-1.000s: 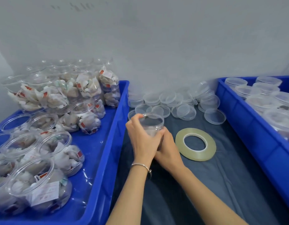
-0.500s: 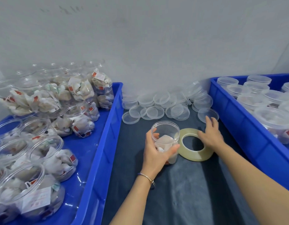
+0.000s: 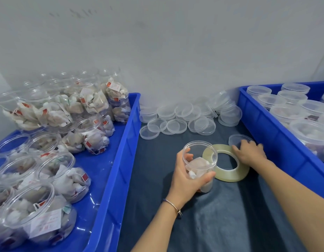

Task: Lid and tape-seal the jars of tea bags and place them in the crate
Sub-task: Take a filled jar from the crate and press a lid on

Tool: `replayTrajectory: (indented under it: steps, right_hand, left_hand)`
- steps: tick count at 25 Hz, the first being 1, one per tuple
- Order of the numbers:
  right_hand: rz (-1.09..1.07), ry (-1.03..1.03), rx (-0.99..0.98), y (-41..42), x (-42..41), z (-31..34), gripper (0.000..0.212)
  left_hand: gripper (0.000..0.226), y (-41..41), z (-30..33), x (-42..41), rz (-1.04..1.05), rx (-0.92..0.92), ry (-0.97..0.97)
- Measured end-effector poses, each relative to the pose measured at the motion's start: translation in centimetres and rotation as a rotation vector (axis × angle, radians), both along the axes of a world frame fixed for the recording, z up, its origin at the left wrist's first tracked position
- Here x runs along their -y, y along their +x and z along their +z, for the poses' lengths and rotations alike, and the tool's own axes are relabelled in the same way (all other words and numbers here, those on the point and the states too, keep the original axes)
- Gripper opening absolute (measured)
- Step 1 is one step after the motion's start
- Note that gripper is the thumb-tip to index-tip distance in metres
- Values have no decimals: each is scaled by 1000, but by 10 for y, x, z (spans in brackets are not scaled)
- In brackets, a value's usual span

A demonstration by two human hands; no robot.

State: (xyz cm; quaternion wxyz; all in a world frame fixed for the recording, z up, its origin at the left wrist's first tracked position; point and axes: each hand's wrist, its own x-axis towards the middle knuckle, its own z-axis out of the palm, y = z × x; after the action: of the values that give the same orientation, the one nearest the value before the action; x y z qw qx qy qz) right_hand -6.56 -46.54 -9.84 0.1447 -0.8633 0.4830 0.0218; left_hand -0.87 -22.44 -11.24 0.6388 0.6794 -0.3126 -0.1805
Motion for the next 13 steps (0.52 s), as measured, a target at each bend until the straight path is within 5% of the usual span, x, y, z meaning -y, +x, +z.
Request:
replayTrajectory:
  steps: [3,5,7,9,11,13]
  right_hand:
    - [-27,-122,74,-18,-13,14,61]
    - [23,-117,382,-22,-25,37,47]
    - [45,232,913,-23,-42,60,32]
    - [47,749,1172,-26,-70,79,29]
    - [151,723,960,-27,-93,83,26]
    - [259,282,656,-24,-104,83,25]
  left_hand:
    - [86,-1,0,1,5,0,-6]
    - [86,-1,0,1,-6,1,-2]
    - [86,-2,1,1,-37,16,1]
    - [85,-4,3,3,-72,30,6]
    - [80,-5,5,3,-96,45,-8]
    - [75,-5,5,2,-108,56,-21]
